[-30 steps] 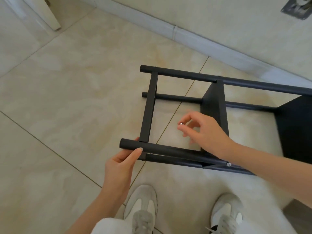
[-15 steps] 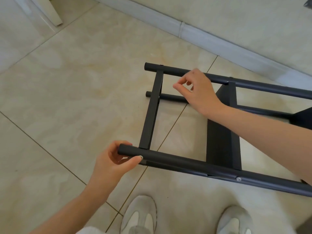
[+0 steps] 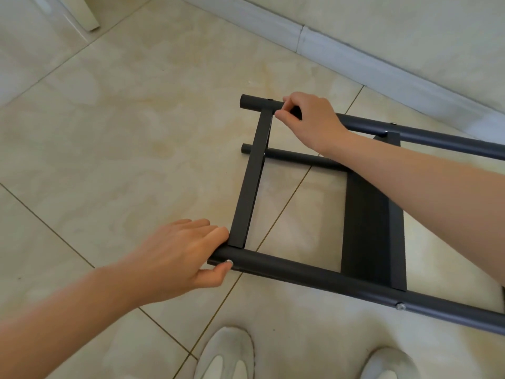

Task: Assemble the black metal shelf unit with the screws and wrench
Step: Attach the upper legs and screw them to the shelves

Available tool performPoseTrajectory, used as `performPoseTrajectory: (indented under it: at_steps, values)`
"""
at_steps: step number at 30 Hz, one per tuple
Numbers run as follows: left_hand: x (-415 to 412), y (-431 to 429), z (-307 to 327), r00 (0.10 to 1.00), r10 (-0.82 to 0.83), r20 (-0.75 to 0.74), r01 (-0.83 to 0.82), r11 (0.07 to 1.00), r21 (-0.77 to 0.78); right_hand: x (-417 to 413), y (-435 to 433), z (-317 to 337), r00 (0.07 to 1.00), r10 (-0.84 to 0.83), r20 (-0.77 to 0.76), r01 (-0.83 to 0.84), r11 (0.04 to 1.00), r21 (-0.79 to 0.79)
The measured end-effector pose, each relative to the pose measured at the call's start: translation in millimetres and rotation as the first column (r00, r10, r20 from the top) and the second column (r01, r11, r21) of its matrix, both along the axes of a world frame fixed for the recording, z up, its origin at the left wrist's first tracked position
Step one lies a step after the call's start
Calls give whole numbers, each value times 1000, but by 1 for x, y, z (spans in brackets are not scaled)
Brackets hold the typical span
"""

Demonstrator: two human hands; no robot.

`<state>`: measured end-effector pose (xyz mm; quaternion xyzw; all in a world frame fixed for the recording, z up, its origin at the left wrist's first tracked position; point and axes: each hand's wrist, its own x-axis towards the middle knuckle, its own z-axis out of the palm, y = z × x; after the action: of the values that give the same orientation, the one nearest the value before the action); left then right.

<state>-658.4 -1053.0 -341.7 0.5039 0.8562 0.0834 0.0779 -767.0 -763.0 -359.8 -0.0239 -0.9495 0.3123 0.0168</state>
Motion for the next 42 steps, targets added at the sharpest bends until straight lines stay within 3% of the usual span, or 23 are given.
performPoseTrajectory:
  at_steps: [2,6,10,17,23,31,42]
  values:
    - [-3,1,2,1000,5,15,-5,1000,-8,-6,-3,2,999,-1,38,0,1000,24]
    - [-8,-1,3,967,91,239,-67,992,-109,-19,-9,9,994,12,106,-13,1000,7]
    - [-12,-5,-4,941,114,319,-96,993,-73,-28,-9,13,993,21,118,-6,992,-128]
    - [-8,4,-7,970,61,236,-69,997,29,-31,-8,18,989,8,148,22,980,-198]
    - [6,-1,-23,891,222,396,-251,968,22,-27,-15,13,989,16,144,12,981,-193]
    - [11,-3,-37,945,183,271,-234,957,170,-23,-16,9,992,14,125,9,984,-178]
    - [15,1,-48,970,149,193,-193,952,235,-19,-21,5,997,-7,80,16,993,-119]
